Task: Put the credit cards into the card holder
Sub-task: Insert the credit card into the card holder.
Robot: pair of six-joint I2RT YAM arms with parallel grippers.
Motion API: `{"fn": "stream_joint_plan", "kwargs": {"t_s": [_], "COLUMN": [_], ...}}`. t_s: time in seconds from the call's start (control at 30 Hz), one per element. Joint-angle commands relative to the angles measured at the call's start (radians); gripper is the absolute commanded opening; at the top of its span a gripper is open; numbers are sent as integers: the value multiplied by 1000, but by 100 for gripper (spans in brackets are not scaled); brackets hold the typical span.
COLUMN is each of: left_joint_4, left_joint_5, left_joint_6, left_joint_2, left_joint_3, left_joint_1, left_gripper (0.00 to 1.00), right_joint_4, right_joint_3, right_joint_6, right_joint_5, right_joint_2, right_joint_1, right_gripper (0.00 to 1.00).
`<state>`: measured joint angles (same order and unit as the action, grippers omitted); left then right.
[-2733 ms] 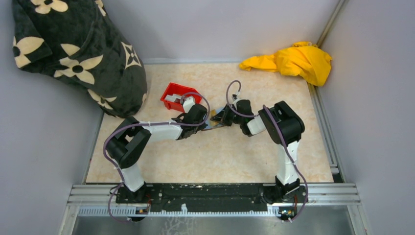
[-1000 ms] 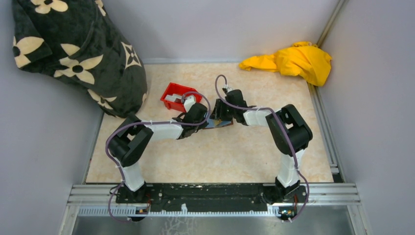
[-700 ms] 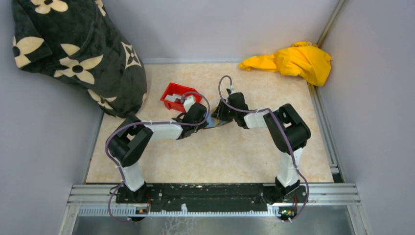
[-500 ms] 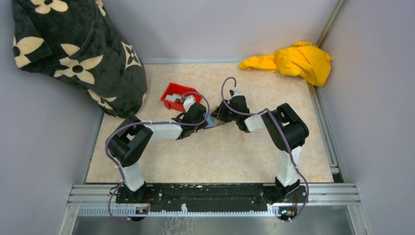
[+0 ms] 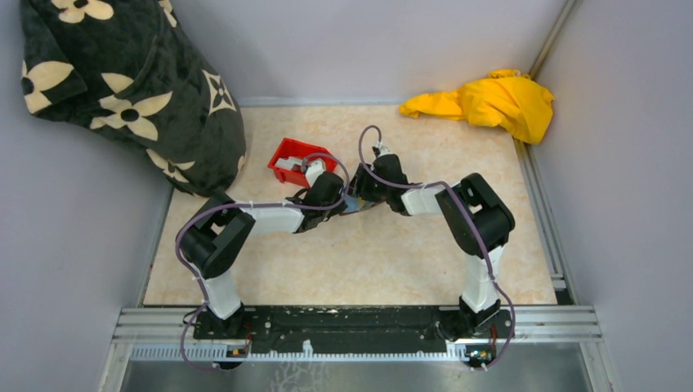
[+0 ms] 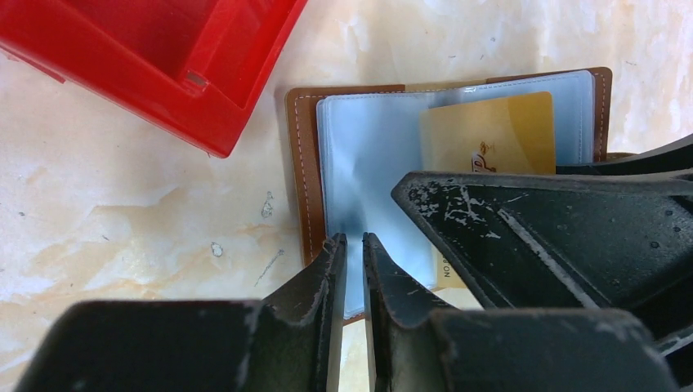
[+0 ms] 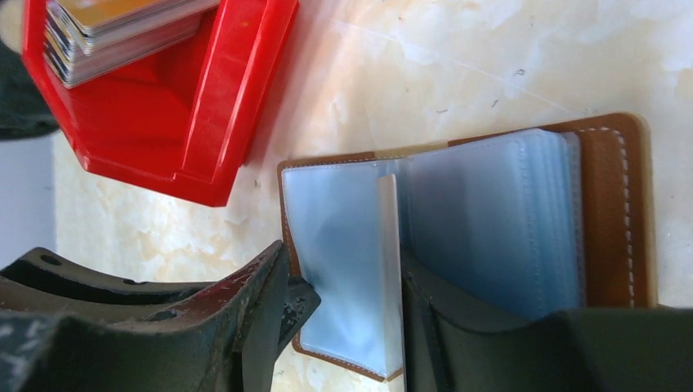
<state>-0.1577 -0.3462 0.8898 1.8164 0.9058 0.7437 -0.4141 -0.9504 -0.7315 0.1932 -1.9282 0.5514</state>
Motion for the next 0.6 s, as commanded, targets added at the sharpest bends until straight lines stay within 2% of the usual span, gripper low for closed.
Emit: {"fn": "stream_joint_plan", "kwargs": {"t_s": [0.0,0.2,0.57], "left_joint_4": [218,214,214], "left_joint_5": [55,58,58], "left_joint_6": [-15,-17,-20], "left_joint_2": [99,103,97], "left_joint_3": [-72,-71,-76], "left_joint_1": [-4,-4,-5], "left_gripper": [21,21,21], "right_joint_4": [369,455,419], "right_joint_3": [-30,-60,-13], "right_joint_6": [162,227,220], "right_joint_5": [-132,-187,-165], "right_joint_2": [-3,30,96], "right_joint_1": [15,15,-3], "right_gripper": [49,51,50]}}
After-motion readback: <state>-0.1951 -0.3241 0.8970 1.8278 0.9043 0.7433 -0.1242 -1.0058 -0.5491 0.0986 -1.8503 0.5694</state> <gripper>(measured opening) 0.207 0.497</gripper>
